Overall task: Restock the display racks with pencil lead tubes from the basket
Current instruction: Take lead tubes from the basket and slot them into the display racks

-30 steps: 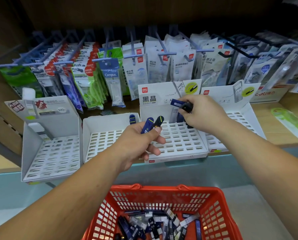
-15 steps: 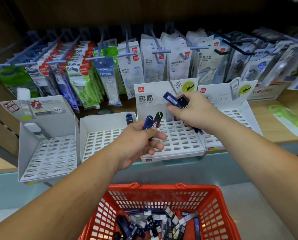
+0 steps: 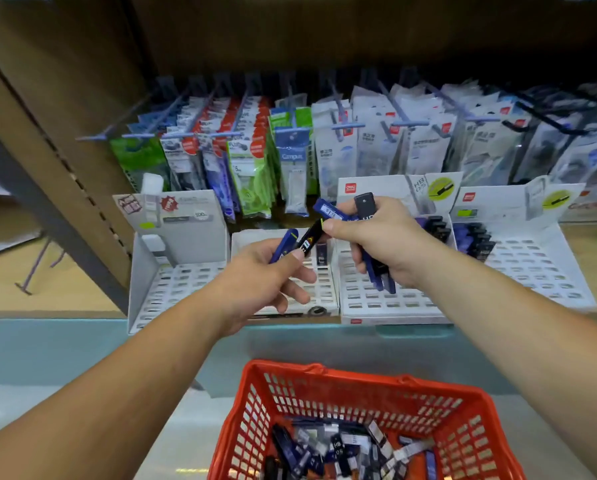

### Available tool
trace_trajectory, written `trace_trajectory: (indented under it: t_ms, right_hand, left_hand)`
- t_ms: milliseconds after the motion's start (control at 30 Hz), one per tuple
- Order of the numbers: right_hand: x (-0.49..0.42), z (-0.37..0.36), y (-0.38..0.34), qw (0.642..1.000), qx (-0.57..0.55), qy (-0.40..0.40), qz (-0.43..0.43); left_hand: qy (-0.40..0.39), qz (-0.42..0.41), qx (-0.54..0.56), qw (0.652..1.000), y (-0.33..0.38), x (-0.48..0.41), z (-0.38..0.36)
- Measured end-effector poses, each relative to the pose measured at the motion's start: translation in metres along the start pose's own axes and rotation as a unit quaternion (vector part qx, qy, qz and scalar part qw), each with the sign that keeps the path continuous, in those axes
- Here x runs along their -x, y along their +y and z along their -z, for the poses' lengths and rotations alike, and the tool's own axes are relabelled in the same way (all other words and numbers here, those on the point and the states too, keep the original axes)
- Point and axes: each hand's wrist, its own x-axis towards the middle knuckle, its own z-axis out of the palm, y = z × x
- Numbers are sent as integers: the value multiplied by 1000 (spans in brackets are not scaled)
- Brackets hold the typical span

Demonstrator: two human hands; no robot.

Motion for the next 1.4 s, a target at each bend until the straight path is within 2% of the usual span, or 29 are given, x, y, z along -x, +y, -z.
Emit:
trace_trajectory:
  t_ms: [200, 367, 500, 700, 1067, 1267, 1400]
  right_hand:
    - [-14, -60, -10, 999, -16, -24, 15]
    - [-37, -90, -13, 982, 139, 37, 120]
    - [-51, -104, 3, 958, 218, 51, 177]
    - [-62, -118, 24, 947, 244, 72, 197]
    - [-66, -130, 17, 901, 384, 8, 204]
    - [-64, -136, 22, 906, 381, -6, 185]
    - [-65, -135, 27, 931, 316, 12, 183]
  left_hand:
    - [29, 15, -34, 999, -10, 18, 50]
    - [118, 42, -92, 988, -18, 20, 85]
    - [102, 109, -10, 989, -20, 17, 98]
    - [89, 55, -53, 993, -32, 21, 102]
    - [159, -1, -21, 987, -40, 23, 115]
    - [204, -39, -29, 978, -38, 20, 112]
    - [228, -60, -39, 971, -33, 18, 106]
